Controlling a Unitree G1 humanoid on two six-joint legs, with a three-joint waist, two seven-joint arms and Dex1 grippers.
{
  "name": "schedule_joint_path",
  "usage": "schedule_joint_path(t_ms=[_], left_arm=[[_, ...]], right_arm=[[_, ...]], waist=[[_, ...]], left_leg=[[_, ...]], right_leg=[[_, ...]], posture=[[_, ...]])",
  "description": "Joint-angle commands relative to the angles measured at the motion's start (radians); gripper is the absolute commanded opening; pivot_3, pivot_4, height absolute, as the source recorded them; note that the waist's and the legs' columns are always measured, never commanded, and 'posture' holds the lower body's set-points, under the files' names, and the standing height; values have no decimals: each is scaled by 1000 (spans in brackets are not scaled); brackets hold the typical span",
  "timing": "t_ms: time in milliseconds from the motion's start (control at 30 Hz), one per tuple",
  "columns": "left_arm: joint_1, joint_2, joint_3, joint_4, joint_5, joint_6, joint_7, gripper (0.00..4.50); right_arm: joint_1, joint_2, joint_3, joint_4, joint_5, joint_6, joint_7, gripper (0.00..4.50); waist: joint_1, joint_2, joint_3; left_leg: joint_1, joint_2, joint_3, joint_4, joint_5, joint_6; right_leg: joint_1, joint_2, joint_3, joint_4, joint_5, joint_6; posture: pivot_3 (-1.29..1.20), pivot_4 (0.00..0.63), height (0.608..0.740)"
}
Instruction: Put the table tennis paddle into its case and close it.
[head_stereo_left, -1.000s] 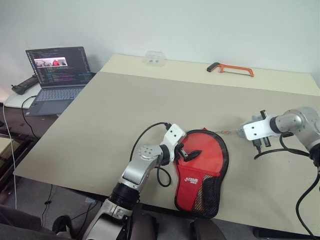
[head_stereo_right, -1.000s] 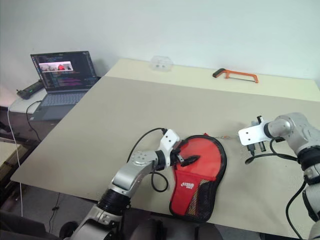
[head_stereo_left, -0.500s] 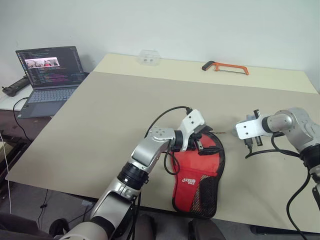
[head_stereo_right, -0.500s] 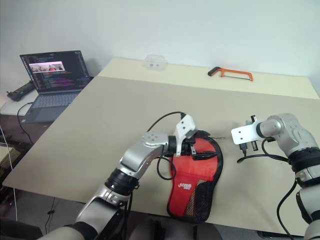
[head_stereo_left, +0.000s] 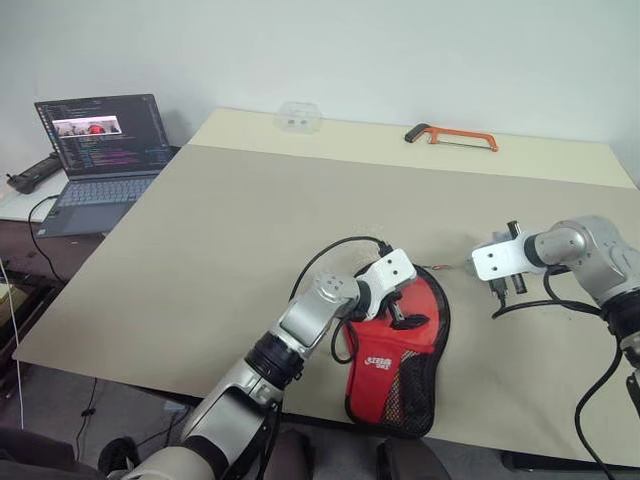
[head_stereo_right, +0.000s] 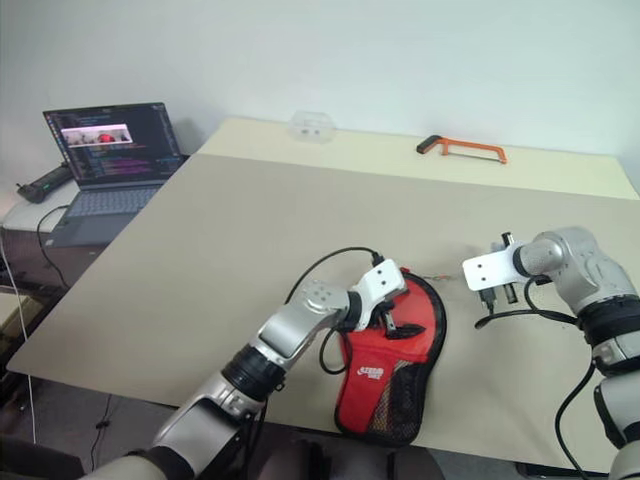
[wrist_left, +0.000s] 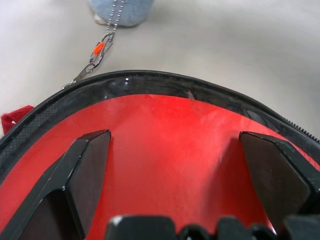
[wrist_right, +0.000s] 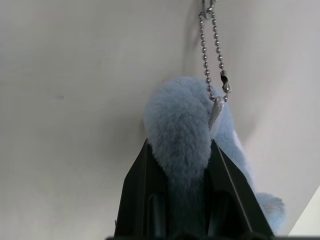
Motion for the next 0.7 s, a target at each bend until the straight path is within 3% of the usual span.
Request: schedule_joint_path(t_ms=[33,300,700], left_arm=[[43,8,-20,66,22,49,7,4500],[51,6,-19,60,21,53,7,4500],[71,15,-23,58,23,70,1,4500]], right_arm=[[36,-47,14,-29,12,-31,83,313],[112,-150,-5,-84,31,-56,125,313],[413,-331,-83,-379,212,42,319,313]], waist=[[2,0,0],[16,0,0],[47,4,-4]], left_leg=[[0,0,0,0,0,0],[-1,0,0,-1,0,0],[2,0,-6,-2,-2,-1]], right_leg=[[0,0,0,0,0,0],[0,-2,-1,-2,-1,0],[14,-3,-8,-14,-3,0]], posture=[[0,150,740],[0,150,740],[0,150,740]])
